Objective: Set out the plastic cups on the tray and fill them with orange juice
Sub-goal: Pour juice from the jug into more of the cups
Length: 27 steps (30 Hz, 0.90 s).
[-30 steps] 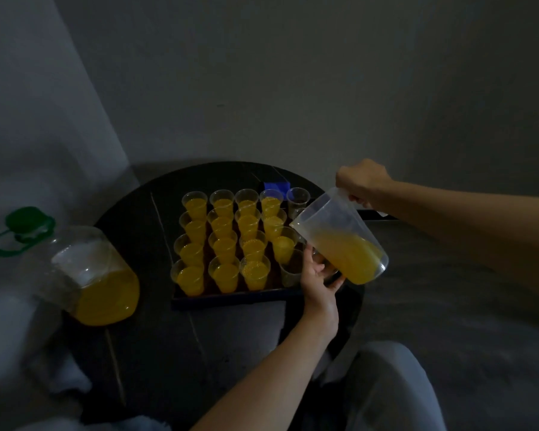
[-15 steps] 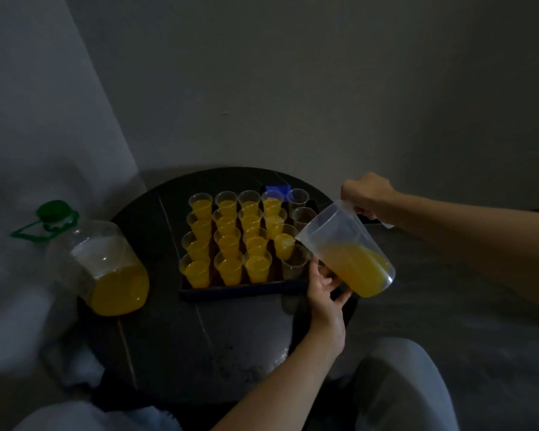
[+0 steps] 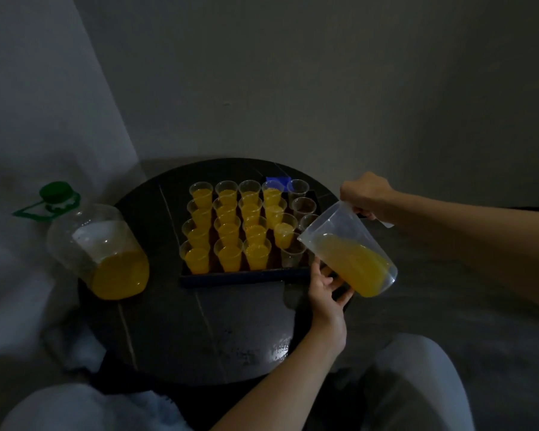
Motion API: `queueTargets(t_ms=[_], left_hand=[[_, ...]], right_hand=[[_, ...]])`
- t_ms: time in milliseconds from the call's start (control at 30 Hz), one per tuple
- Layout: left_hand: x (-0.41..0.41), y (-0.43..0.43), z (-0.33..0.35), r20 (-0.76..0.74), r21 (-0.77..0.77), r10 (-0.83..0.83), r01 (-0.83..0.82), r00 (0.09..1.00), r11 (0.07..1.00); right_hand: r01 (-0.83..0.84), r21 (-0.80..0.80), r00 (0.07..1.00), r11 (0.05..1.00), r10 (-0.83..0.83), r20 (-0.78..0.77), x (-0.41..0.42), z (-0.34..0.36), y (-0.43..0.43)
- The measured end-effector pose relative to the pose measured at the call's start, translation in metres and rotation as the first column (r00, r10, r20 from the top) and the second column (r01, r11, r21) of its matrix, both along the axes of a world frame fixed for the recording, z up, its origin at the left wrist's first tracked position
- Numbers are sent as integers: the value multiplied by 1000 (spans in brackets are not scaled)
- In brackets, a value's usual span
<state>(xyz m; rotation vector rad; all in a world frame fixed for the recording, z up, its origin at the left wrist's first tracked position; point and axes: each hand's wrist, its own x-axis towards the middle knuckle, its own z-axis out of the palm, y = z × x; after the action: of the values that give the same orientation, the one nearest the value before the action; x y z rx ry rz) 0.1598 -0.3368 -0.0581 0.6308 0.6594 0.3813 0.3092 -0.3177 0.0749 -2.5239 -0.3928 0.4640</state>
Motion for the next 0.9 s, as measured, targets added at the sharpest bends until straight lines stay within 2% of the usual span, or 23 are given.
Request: queueTargets(t_ms=[267, 567, 900], left_hand=[[-4, 1, -1, -11, -14, -14, 14, 1000, 1000], [-5, 6, 0, 1, -2, -19, 19, 1000, 1000], [-1, 9, 0, 9, -5, -17, 17, 1000, 1000]], right_hand=[[40, -95, 998, 995, -34, 56, -6, 1, 9], [10, -60, 999, 998, -7, 51, -6, 3, 11], [-26, -102, 998, 994, 32, 58, -6, 8, 17]])
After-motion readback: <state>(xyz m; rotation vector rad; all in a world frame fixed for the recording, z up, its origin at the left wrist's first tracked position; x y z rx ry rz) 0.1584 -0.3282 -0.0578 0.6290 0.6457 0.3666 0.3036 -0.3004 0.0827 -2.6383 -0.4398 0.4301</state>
